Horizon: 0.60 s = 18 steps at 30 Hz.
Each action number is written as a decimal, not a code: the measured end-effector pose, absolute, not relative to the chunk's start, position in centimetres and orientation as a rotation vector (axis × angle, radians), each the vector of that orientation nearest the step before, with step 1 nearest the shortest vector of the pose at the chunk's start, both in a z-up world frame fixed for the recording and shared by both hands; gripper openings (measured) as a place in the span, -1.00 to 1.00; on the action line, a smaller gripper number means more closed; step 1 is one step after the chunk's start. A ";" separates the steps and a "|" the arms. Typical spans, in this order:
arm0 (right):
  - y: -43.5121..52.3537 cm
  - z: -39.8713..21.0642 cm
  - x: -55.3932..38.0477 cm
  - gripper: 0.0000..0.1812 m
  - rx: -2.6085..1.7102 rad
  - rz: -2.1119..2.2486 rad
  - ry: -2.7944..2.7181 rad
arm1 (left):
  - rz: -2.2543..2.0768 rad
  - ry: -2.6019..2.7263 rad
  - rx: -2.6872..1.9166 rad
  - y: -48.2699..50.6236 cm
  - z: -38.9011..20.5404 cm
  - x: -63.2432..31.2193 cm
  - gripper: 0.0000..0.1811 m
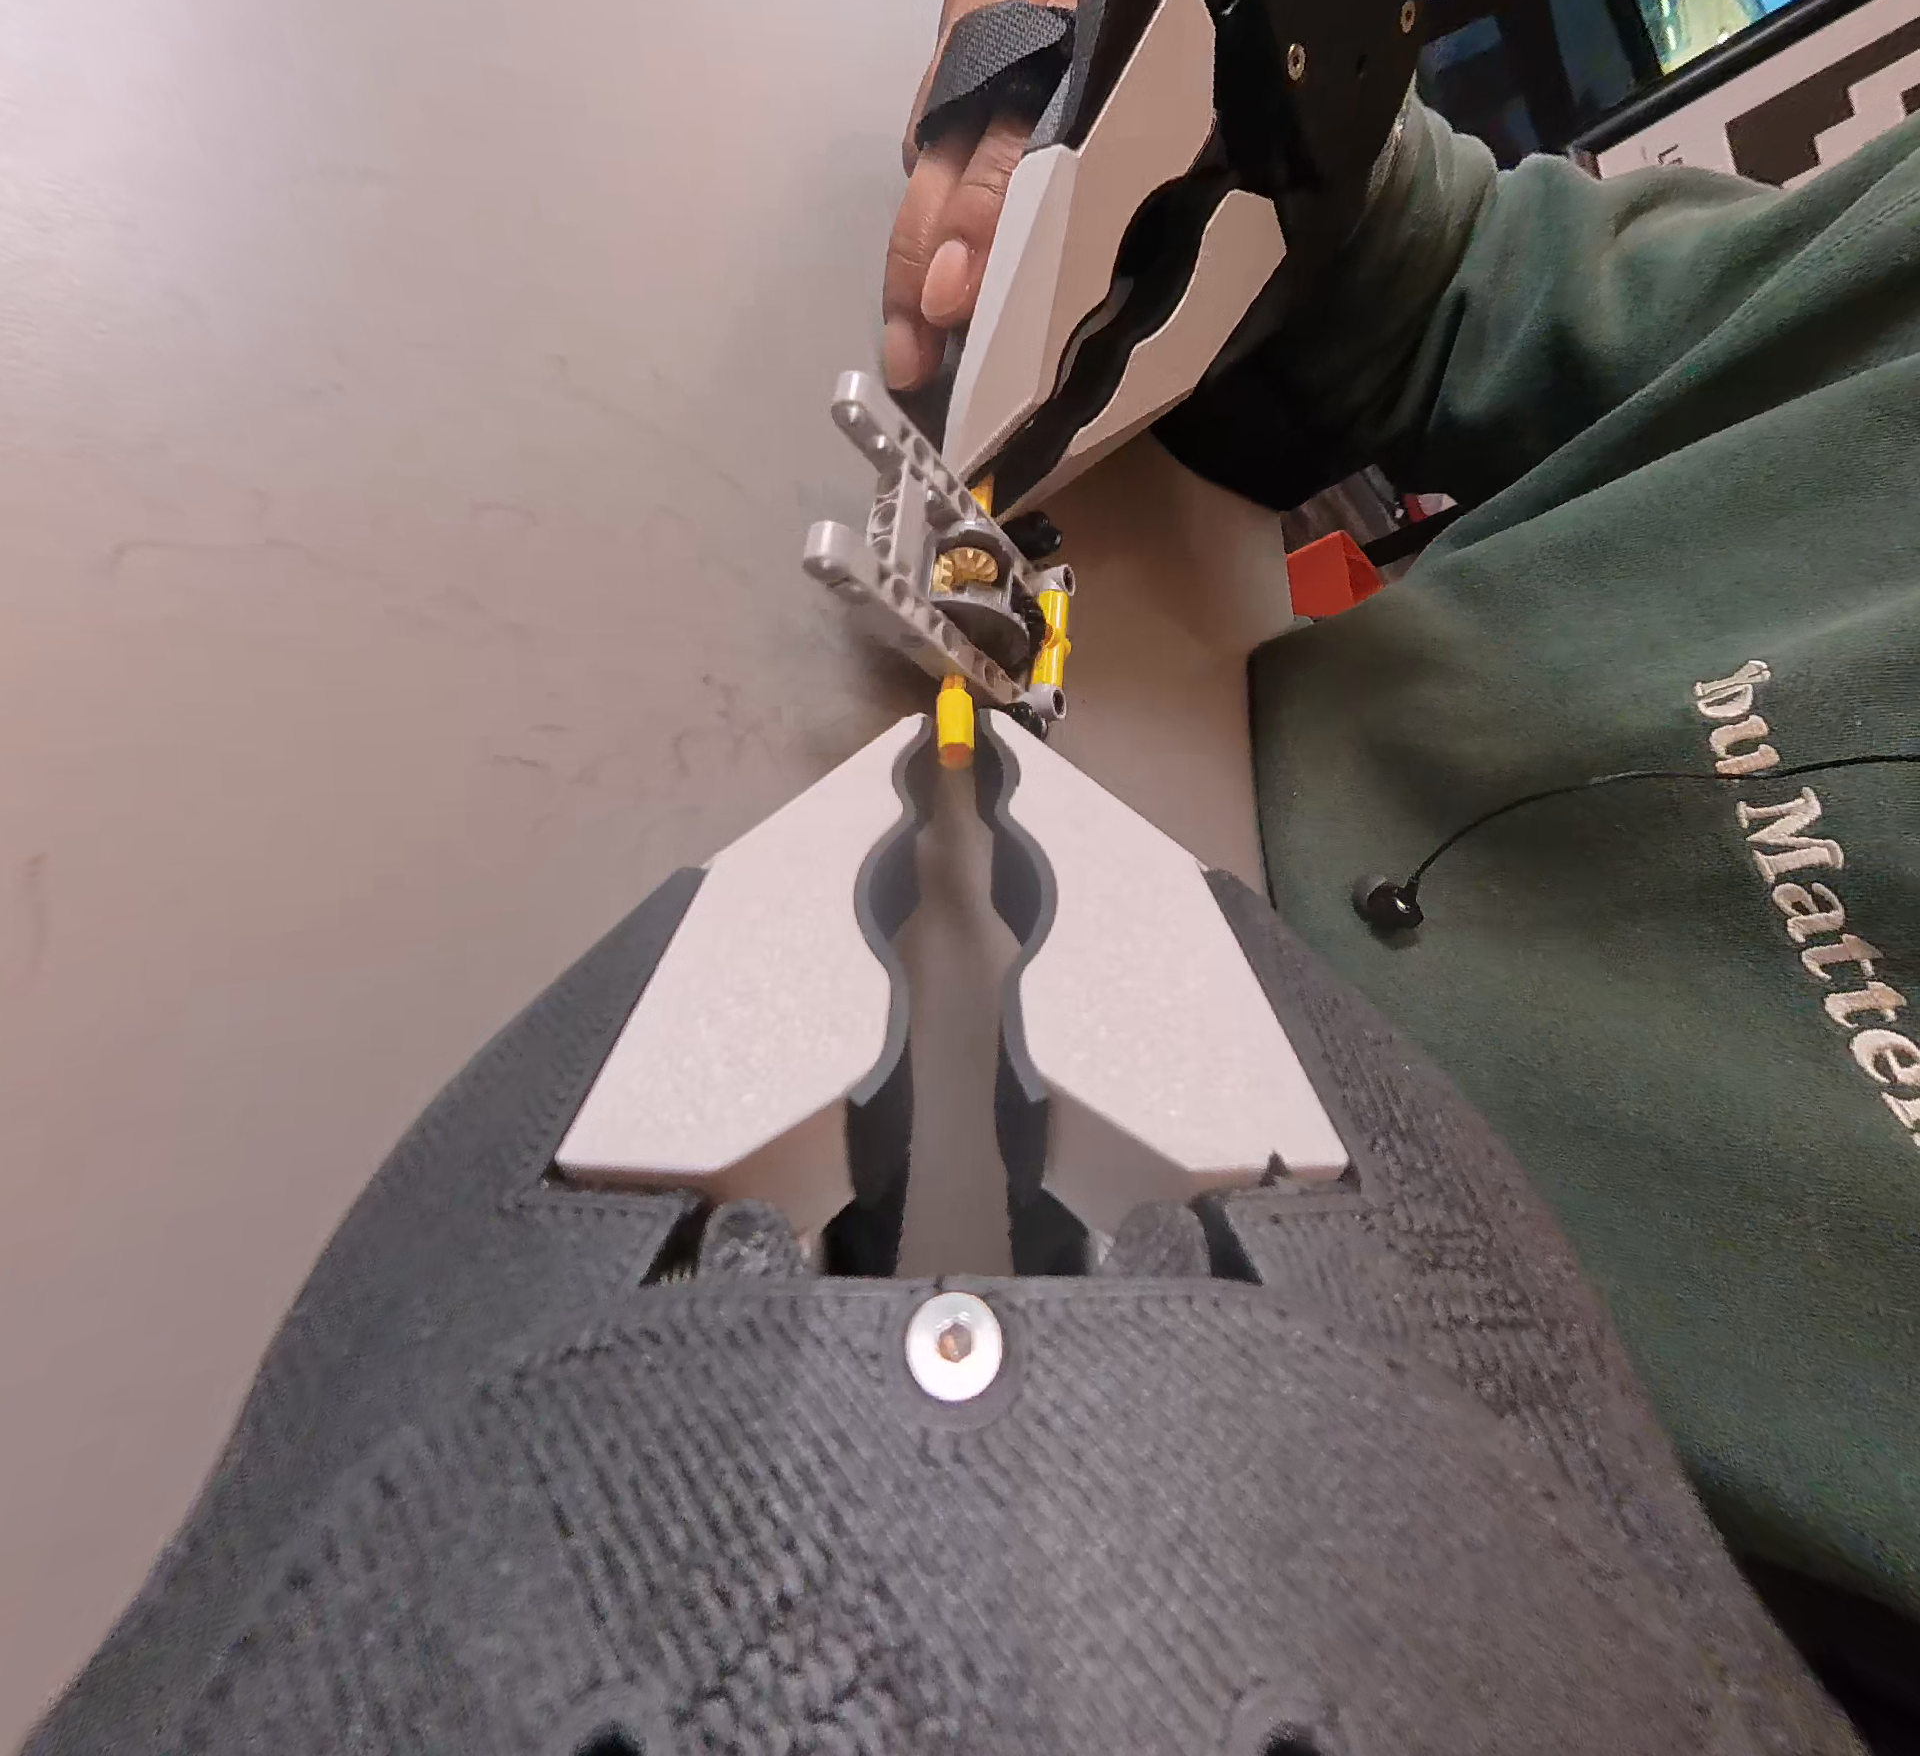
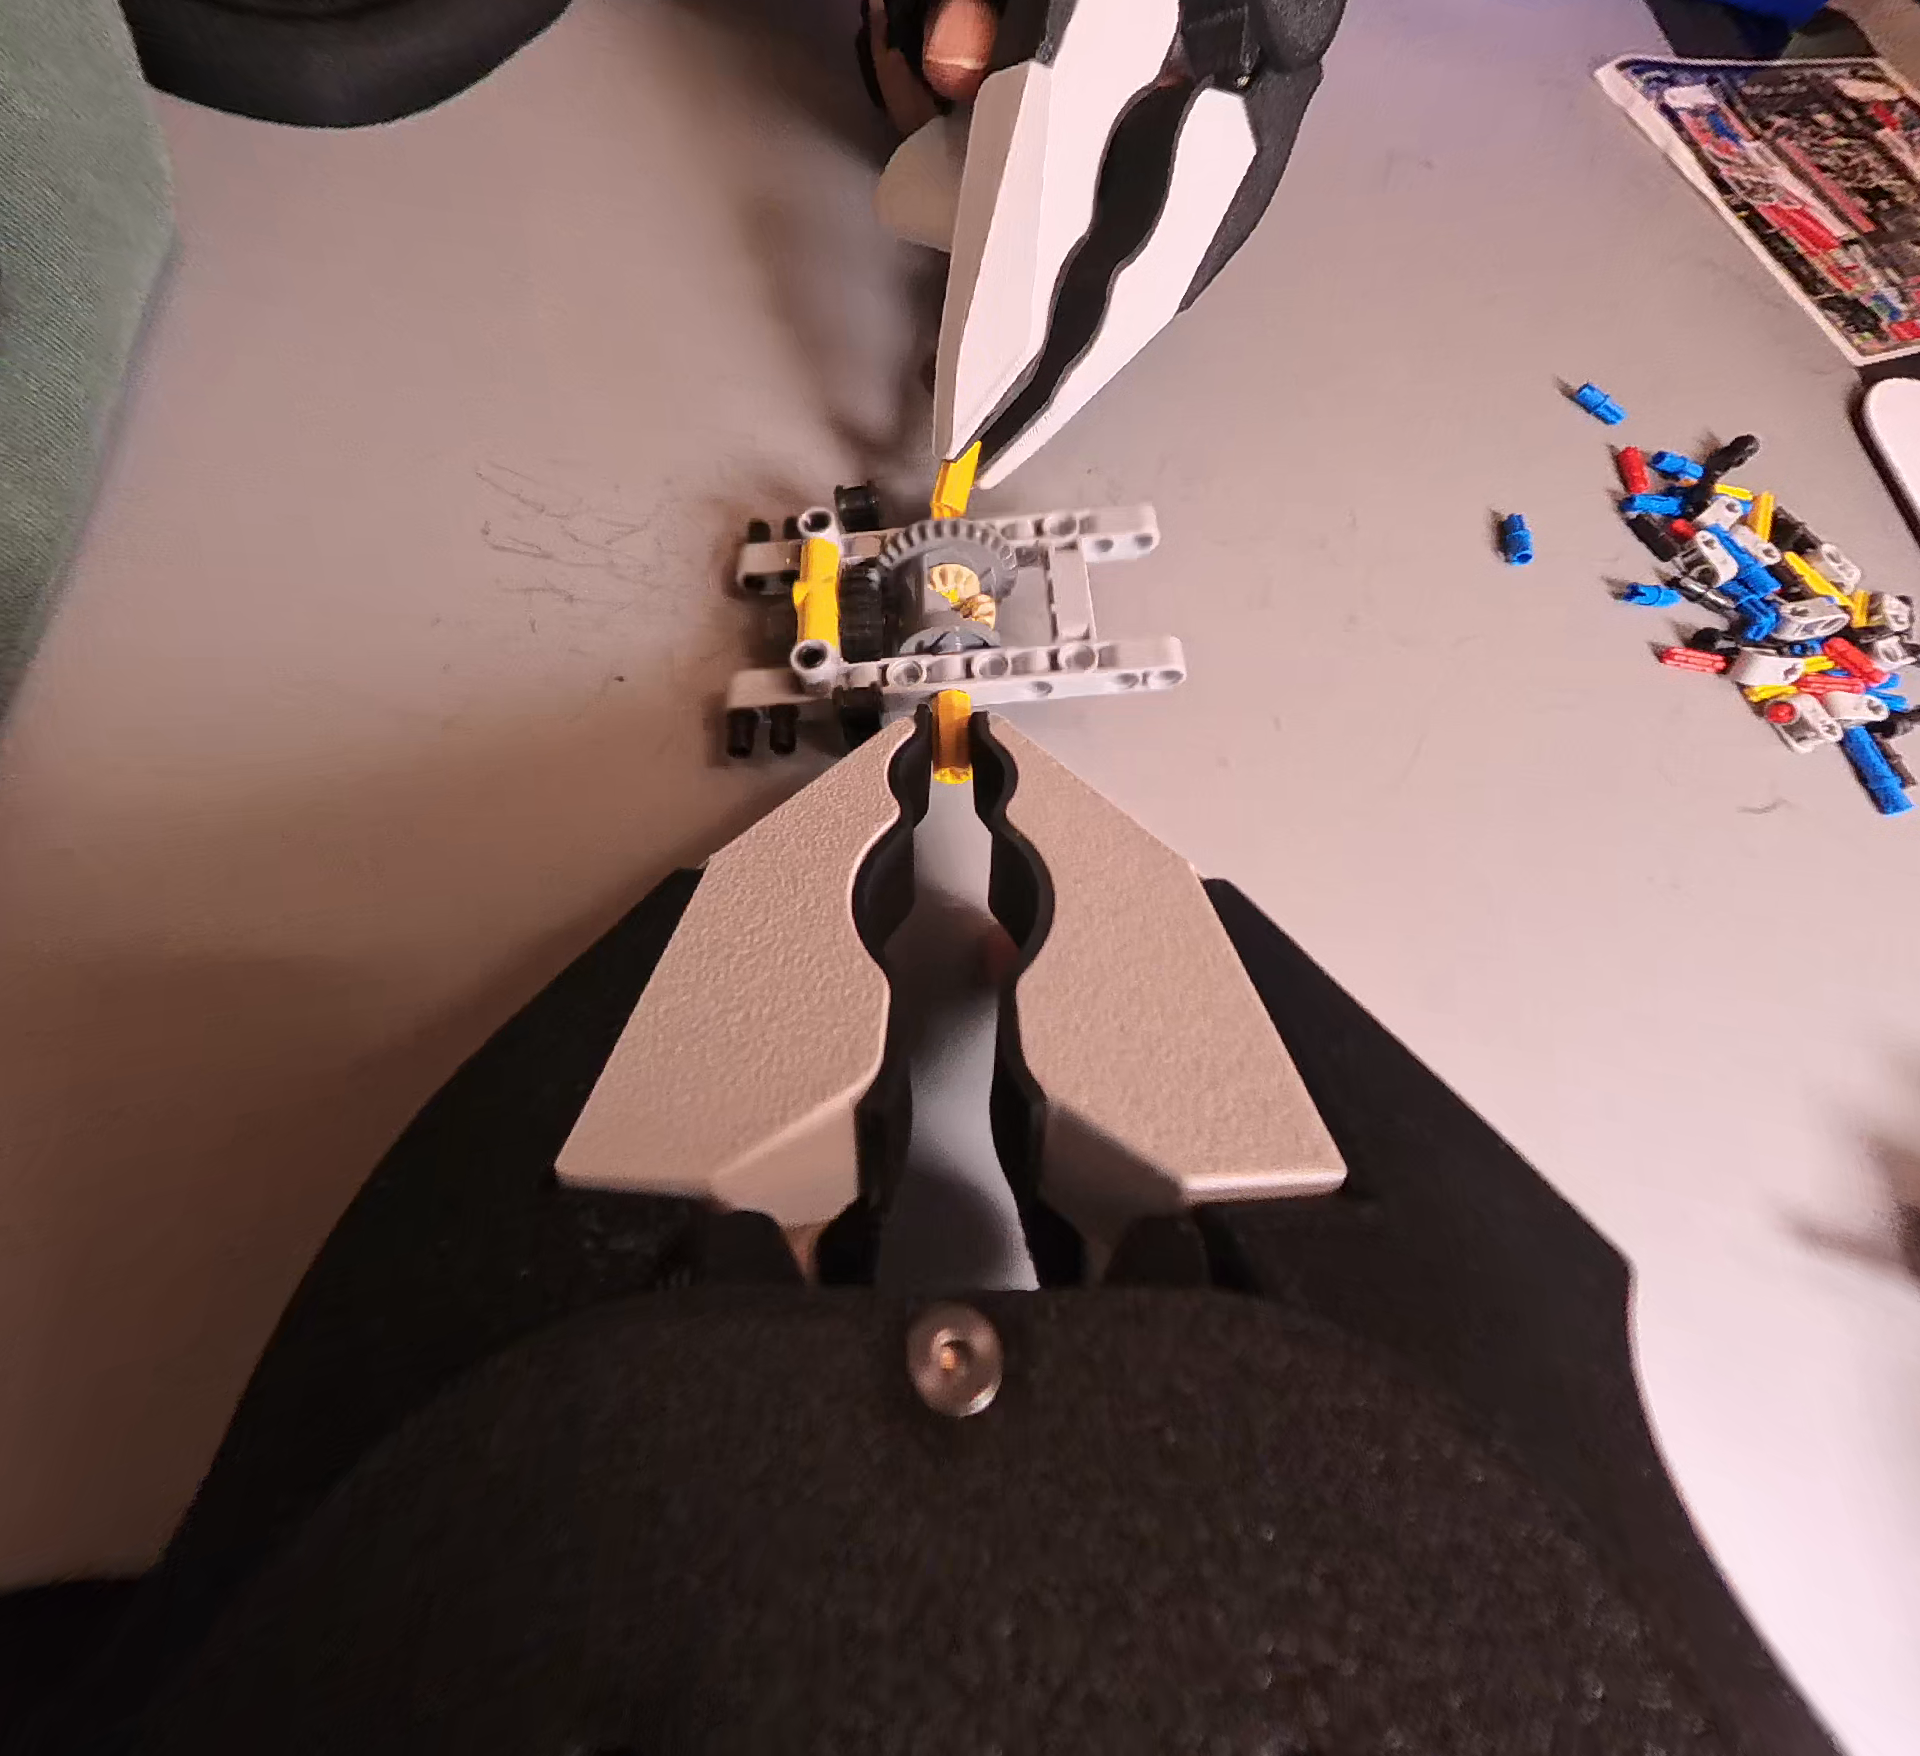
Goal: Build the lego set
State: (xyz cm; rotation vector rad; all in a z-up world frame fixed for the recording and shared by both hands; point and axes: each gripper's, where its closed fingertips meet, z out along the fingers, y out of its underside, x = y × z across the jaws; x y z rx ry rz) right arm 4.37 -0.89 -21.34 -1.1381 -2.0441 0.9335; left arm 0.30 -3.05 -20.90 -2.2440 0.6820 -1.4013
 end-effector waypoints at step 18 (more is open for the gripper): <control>-0.6 -15.6 3.9 -0.93 -1.182 1.284 -1.748 | -1.606 0.554 -1.808 -2.3 -14.3 -1.0 -0.95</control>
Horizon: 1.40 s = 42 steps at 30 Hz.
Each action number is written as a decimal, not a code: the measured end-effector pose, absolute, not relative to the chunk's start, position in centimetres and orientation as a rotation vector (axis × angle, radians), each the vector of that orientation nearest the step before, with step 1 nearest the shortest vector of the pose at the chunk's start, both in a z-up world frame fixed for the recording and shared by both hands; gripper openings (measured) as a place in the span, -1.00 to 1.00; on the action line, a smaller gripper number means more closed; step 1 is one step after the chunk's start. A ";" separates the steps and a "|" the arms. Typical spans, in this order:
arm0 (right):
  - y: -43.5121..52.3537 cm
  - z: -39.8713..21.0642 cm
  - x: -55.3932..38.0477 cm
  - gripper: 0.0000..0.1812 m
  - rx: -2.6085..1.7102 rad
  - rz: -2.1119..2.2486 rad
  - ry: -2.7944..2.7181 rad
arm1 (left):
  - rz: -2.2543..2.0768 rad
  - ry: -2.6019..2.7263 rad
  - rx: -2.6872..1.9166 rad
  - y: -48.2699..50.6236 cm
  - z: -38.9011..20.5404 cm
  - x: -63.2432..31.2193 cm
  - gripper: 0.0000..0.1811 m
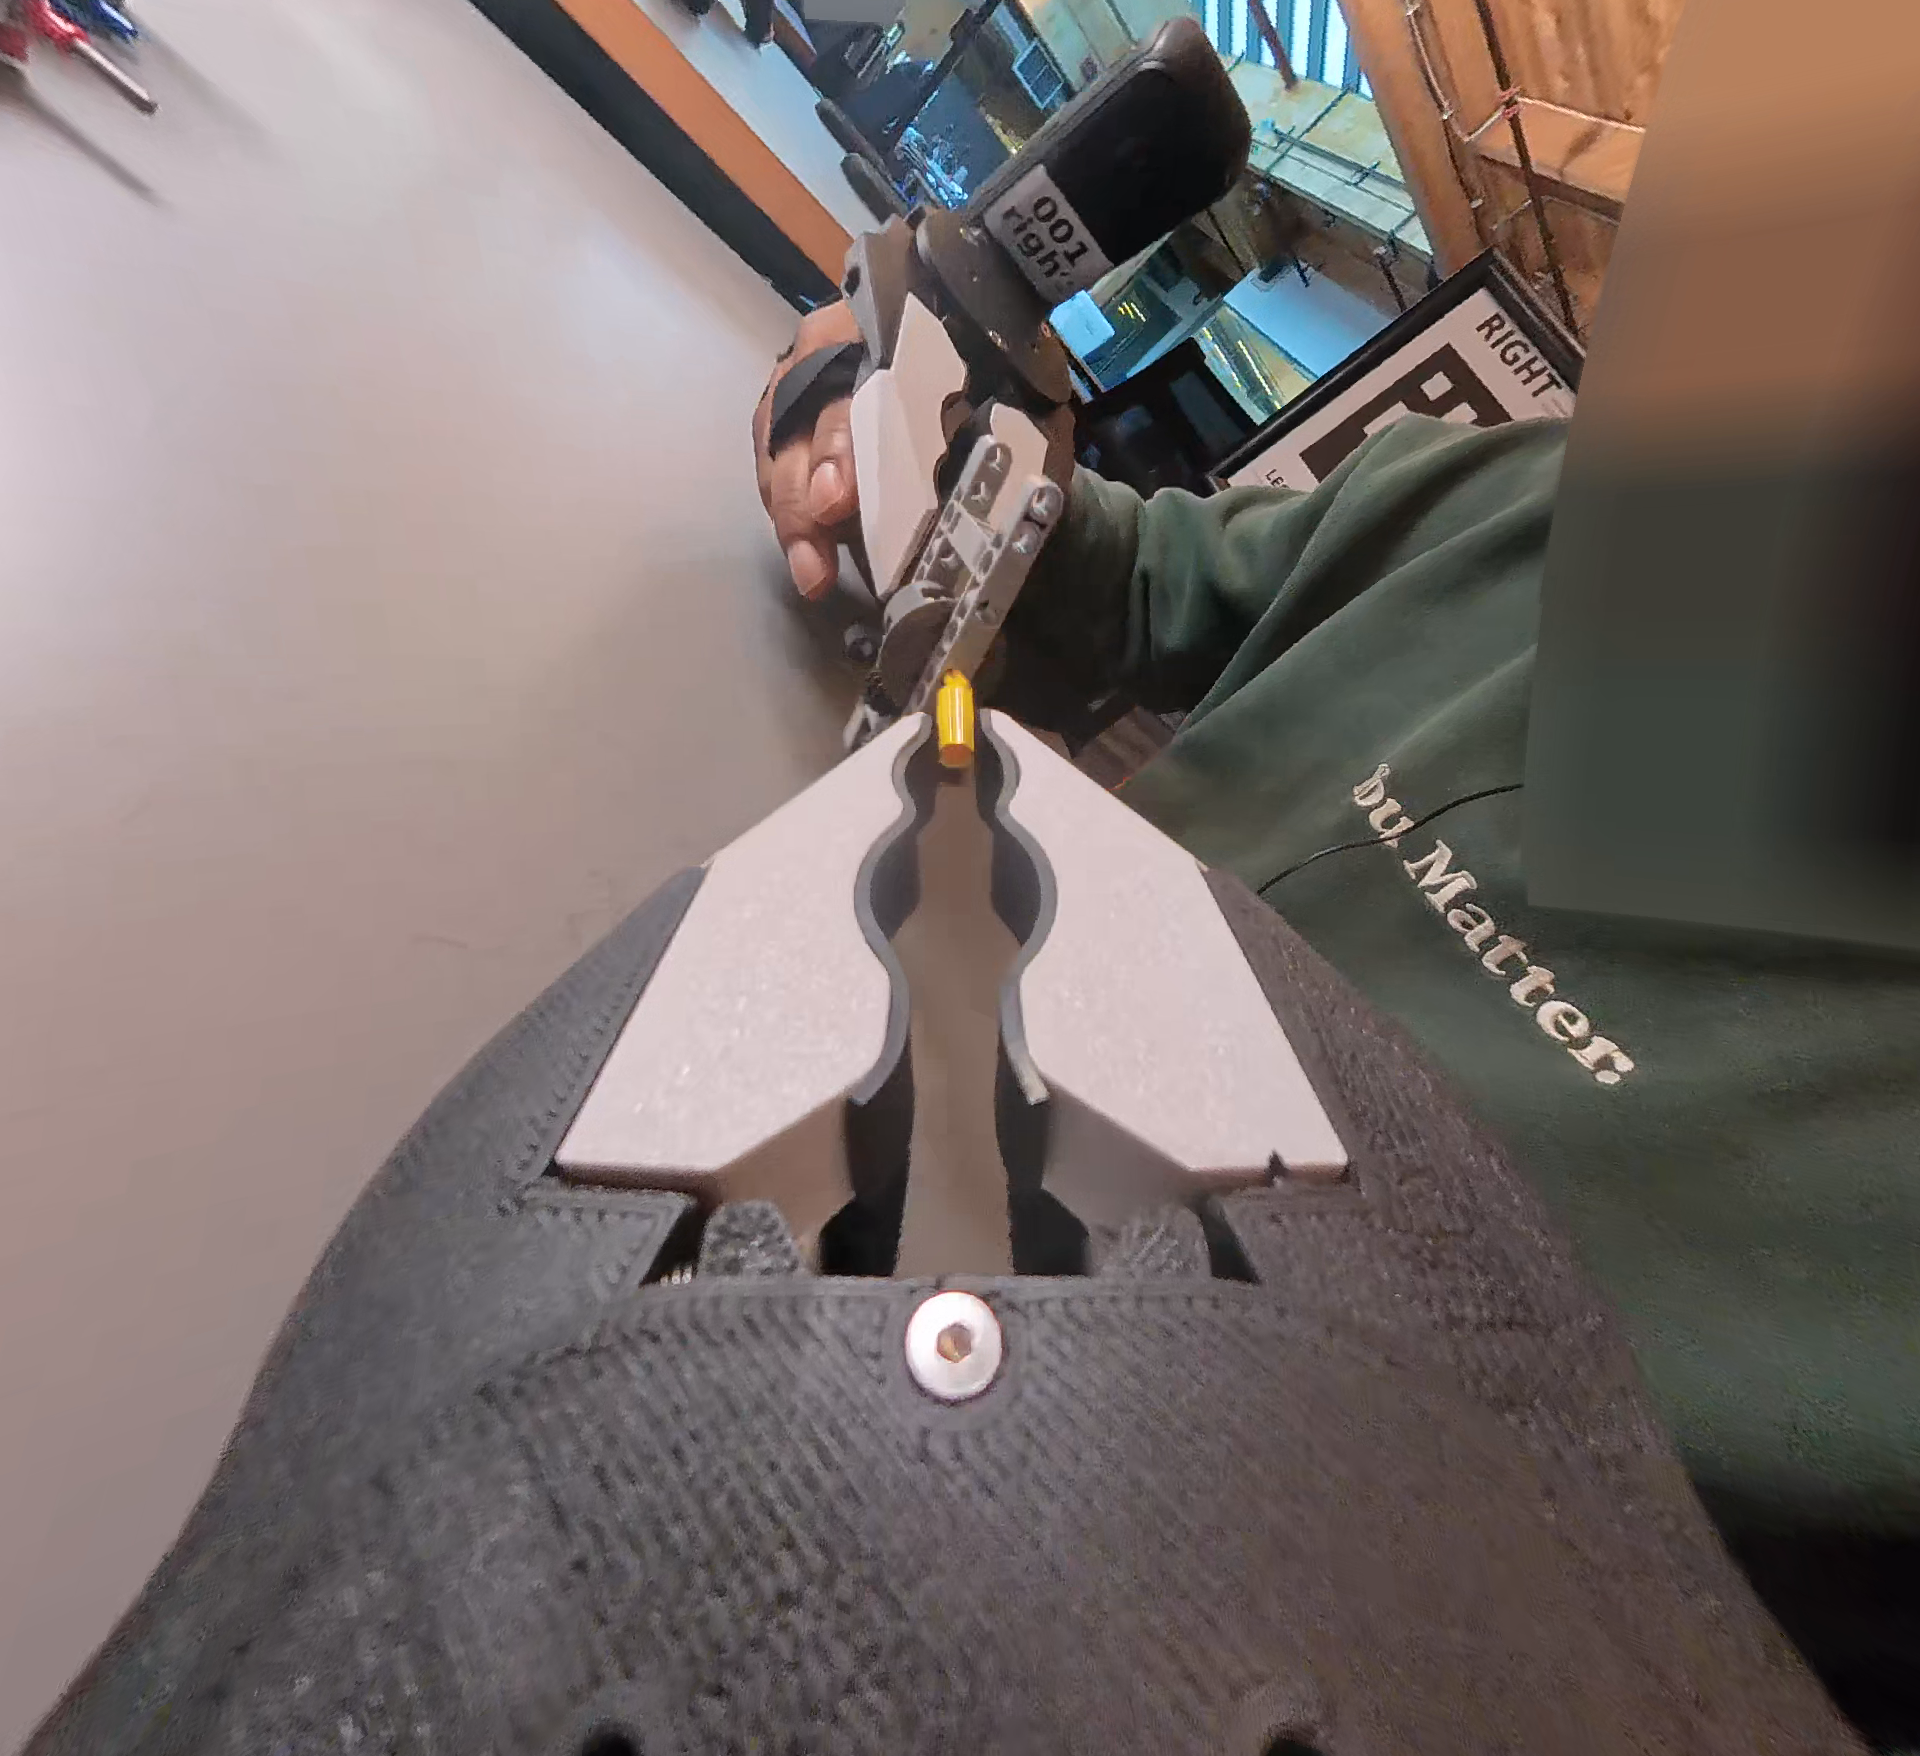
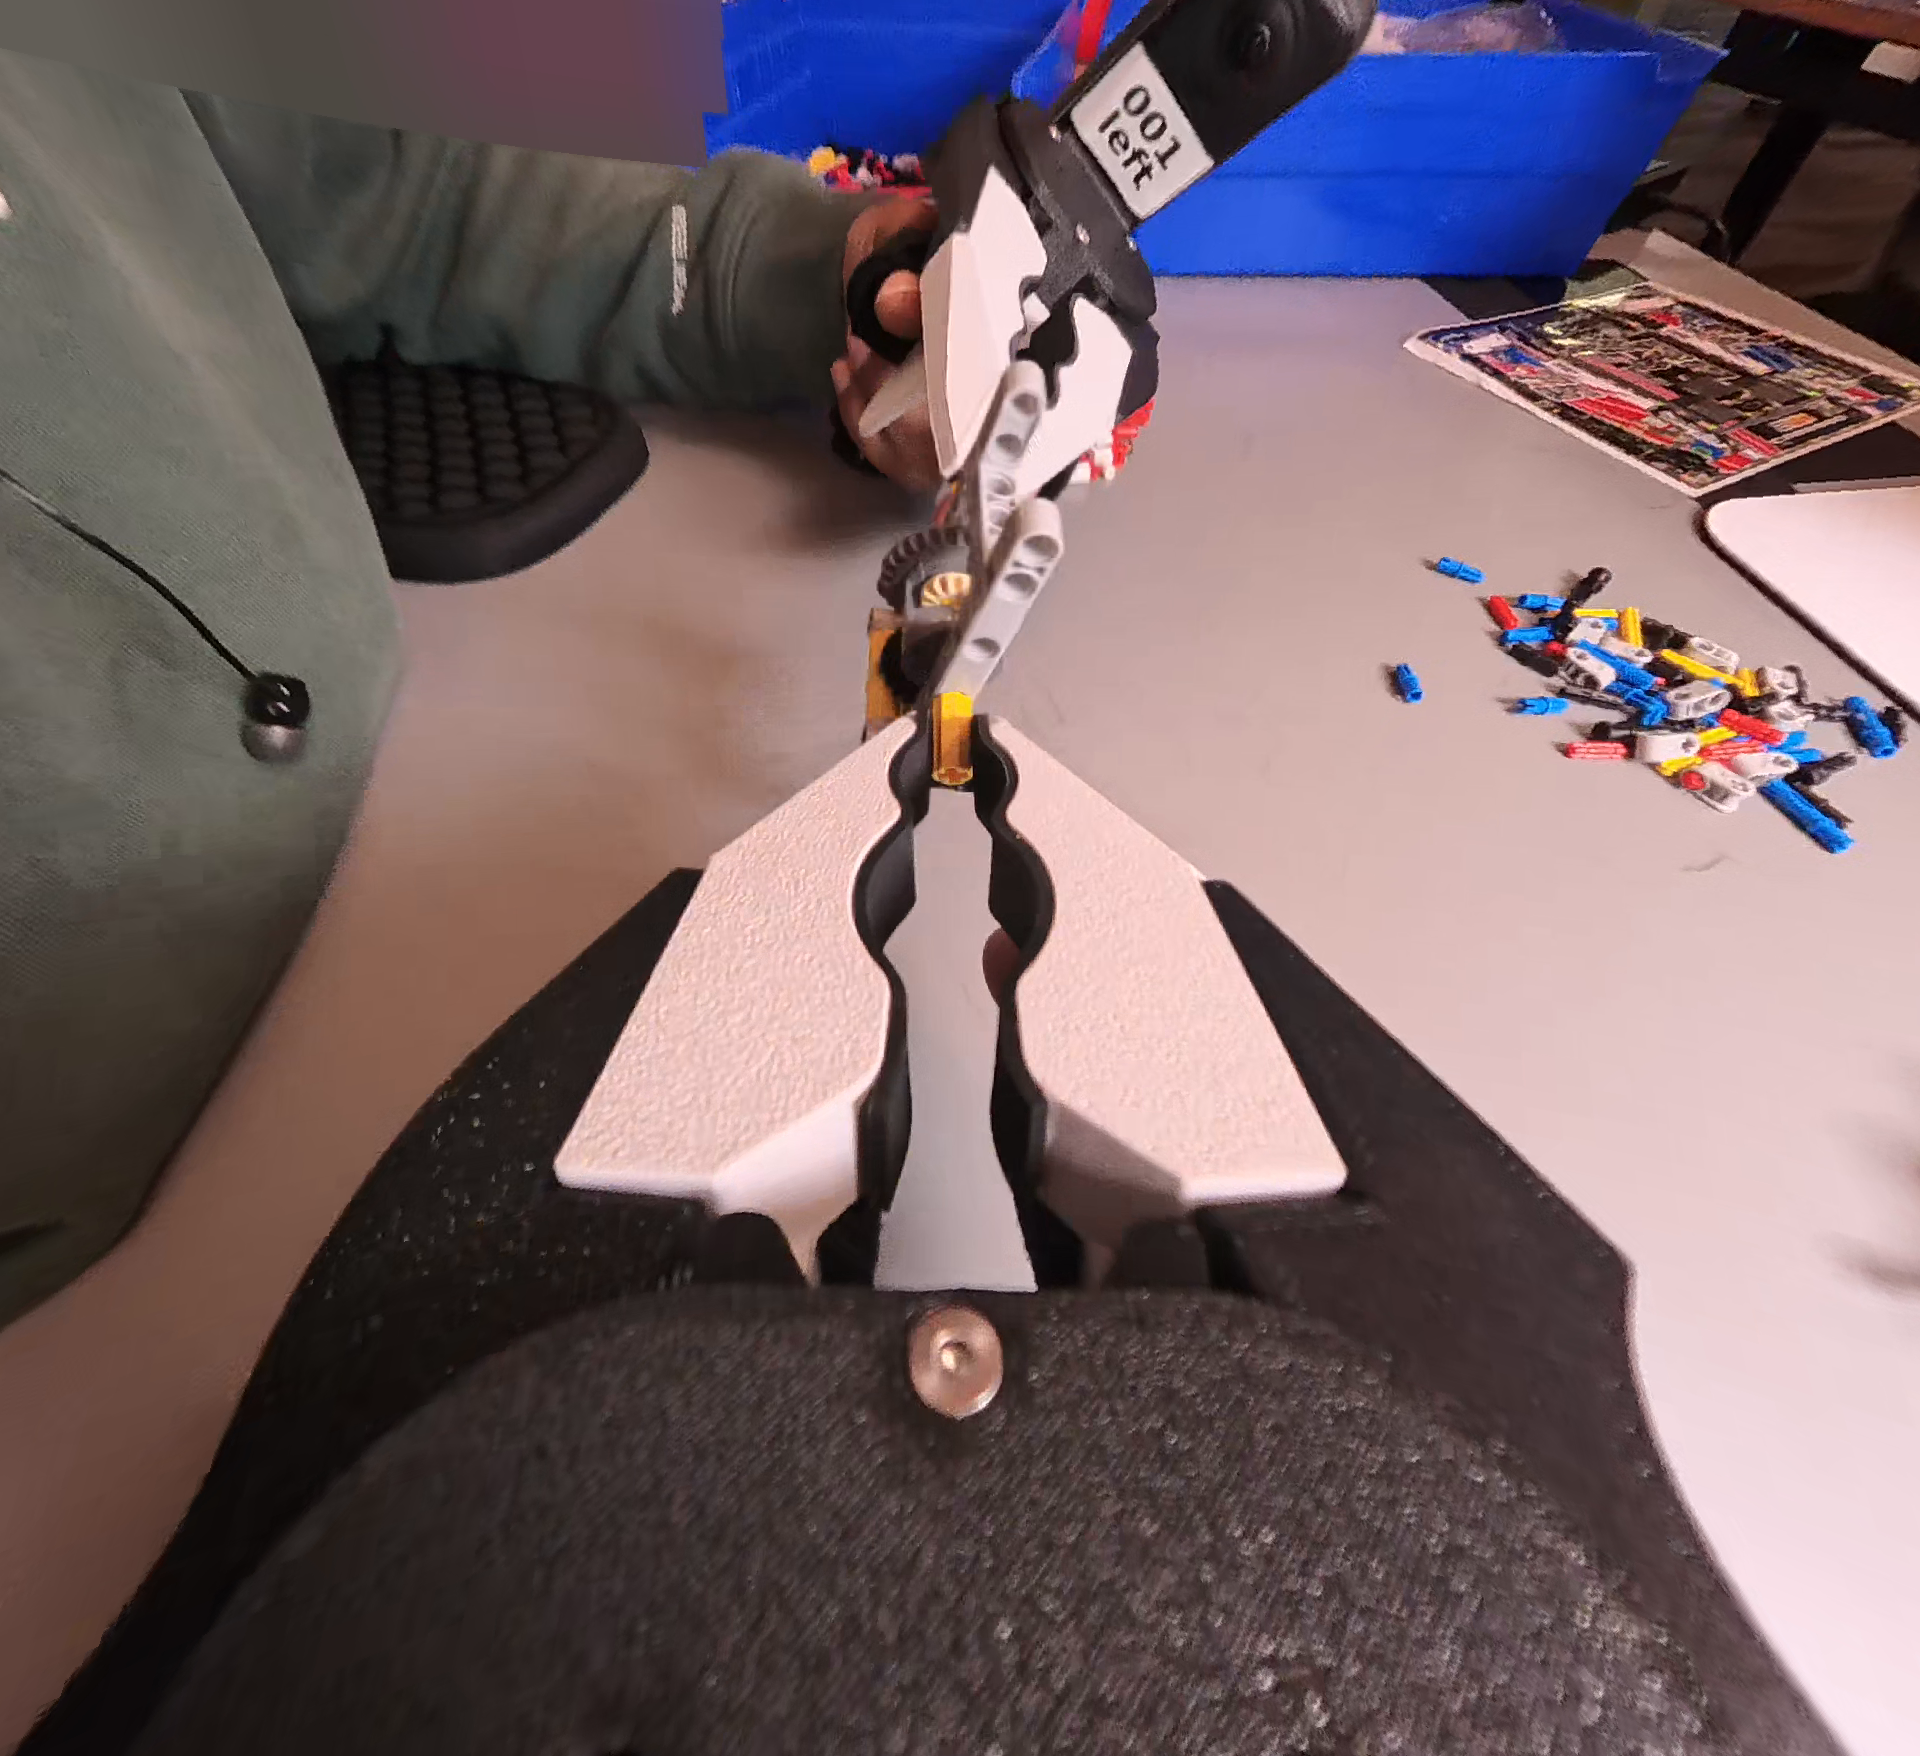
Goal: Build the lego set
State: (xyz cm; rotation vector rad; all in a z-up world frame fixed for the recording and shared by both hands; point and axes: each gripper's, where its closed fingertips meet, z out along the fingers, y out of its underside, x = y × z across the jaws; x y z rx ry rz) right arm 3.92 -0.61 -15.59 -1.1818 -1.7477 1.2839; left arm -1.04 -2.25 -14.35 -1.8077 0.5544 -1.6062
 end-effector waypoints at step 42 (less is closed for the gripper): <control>-0.7 -17.1 4.1 -0.93 -1.337 1.282 -1.820 | -1.072 0.846 -1.985 -2.4 -16.7 -0.1 -0.95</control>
